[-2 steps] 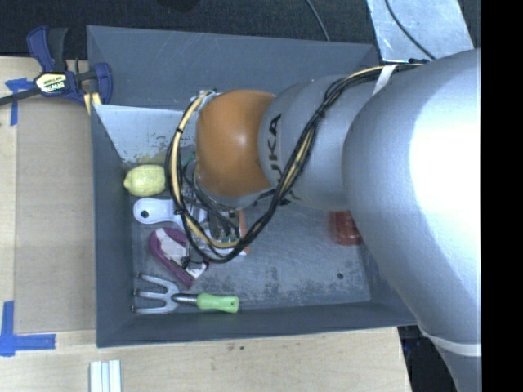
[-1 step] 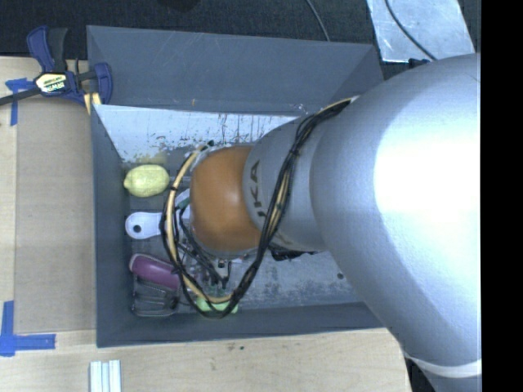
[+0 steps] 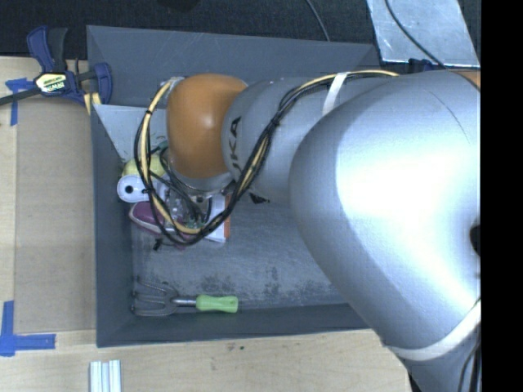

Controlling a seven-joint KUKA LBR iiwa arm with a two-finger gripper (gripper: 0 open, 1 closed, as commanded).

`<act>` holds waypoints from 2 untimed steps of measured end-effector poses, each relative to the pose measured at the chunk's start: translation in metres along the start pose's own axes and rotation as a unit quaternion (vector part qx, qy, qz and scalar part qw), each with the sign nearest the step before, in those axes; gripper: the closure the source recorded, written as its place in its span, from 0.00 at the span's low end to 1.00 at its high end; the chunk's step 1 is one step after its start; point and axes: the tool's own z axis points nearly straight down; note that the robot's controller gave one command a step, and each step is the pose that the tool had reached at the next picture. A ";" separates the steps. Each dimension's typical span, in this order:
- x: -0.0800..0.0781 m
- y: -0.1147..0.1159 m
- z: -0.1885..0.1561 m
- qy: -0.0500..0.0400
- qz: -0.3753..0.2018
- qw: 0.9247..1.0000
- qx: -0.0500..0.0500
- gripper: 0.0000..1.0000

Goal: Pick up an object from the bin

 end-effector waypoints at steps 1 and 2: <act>0.000 0.000 0.000 0.000 0.000 1.000 0.000 1.00; 0.003 -0.002 -0.011 0.001 0.000 1.000 0.001 1.00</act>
Offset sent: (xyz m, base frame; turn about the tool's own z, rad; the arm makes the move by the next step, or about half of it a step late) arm 0.0001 0.0000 0.0698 -0.0002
